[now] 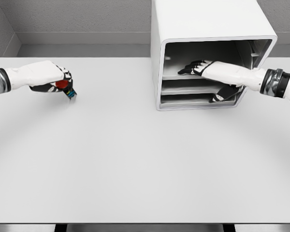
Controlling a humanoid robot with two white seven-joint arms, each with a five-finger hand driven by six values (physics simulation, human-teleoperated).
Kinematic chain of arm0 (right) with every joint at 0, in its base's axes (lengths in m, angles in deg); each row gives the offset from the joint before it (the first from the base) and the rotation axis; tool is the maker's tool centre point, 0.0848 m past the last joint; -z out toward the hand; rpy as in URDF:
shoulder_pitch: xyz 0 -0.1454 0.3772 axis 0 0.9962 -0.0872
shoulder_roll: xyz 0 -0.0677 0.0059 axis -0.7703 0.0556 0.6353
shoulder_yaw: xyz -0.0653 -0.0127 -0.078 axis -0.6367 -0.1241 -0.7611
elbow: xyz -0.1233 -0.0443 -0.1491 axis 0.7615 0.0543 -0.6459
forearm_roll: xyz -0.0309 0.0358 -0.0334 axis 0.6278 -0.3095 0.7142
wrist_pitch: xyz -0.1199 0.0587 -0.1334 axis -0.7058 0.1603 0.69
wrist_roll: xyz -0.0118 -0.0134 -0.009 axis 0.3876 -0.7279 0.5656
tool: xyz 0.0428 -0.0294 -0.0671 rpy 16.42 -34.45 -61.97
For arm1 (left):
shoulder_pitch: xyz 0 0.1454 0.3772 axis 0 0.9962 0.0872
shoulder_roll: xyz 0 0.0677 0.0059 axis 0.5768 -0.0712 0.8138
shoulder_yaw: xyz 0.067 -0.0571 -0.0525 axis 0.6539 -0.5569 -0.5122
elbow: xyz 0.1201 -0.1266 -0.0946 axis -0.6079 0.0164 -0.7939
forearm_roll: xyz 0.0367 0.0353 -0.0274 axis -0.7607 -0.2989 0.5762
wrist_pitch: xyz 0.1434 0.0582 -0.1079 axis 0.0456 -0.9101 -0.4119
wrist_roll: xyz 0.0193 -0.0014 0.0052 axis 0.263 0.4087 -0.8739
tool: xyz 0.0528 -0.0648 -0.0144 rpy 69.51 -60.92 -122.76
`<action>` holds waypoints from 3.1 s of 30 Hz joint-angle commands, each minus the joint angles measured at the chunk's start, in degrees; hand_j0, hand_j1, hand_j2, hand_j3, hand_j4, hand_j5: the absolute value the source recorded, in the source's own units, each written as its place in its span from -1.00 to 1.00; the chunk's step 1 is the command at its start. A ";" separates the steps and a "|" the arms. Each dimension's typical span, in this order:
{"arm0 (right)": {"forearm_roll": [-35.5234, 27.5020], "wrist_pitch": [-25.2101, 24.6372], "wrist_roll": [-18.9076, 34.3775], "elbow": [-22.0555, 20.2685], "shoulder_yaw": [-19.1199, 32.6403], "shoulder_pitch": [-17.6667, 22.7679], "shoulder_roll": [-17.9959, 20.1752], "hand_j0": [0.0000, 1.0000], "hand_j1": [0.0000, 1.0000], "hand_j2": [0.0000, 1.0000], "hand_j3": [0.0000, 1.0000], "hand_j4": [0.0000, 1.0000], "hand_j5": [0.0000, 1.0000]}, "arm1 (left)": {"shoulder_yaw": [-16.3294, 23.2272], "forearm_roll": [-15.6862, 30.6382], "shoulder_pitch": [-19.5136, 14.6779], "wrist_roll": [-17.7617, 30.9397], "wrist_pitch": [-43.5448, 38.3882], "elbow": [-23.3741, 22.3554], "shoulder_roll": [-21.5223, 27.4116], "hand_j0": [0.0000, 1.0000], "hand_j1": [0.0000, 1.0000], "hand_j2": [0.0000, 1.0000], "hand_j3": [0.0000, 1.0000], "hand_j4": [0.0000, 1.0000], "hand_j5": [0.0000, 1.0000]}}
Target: Slide open multi-storey tabletop storage cabinets and put open load switch and slide close multi-storey tabletop storage cabinets
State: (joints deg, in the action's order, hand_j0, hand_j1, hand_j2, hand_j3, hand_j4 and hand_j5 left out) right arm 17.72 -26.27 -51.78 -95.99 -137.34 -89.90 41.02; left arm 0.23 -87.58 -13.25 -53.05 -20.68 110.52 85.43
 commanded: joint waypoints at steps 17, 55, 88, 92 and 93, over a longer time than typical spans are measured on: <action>1.41 0.51 0.10 -8.04 -0.54 0.88 7.02 1.00 1.00 1.00 1.00 1.00 1.00 | 0.03 0.29 -2.99 -0.29 0.01 10.16 -0.88 -0.15 -0.15 -0.15 -0.15 -0.15 -0.15; -16.17 0.51 -4.82 -25.97 3.77 6.59 38.93 1.00 1.00 1.00 1.00 1.00 1.00 | 0.47 0.47 -6.68 -0.73 0.01 20.53 -1.76 -0.19 -0.19 -0.19 -0.19 -0.19 -0.19; -16.25 0.51 -6.14 -26.15 3.42 11.07 32.78 1.00 1.00 1.00 1.00 1.00 1.00 | 0.74 -0.23 -19.86 -2.40 0.01 32.57 1.14 -0.21 -0.21 -0.21 -0.21 -0.21 -0.21; -16.25 0.51 -6.14 -26.15 3.42 11.07 32.78 1.00 1.00 1.00 1.00 1.00 1.00 | 0.65 -0.14 -20.39 -2.84 0.01 32.92 0.79 -0.20 -0.20 -0.20 -0.20 -0.20 -0.20; -16.25 0.51 -6.14 -26.15 3.42 11.07 32.78 1.00 1.00 1.00 1.00 1.00 1.00 | 0.65 -0.06 -20.48 -2.84 0.01 33.01 0.61 -0.20 -0.20 -0.20 -0.20 -0.20 -0.20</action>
State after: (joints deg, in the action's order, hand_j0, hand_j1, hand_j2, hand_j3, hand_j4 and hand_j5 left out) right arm 1.88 -25.67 -57.85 -122.13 -134.00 -78.82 73.83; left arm 0.99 -88.16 -33.82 -55.68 -20.69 143.30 86.25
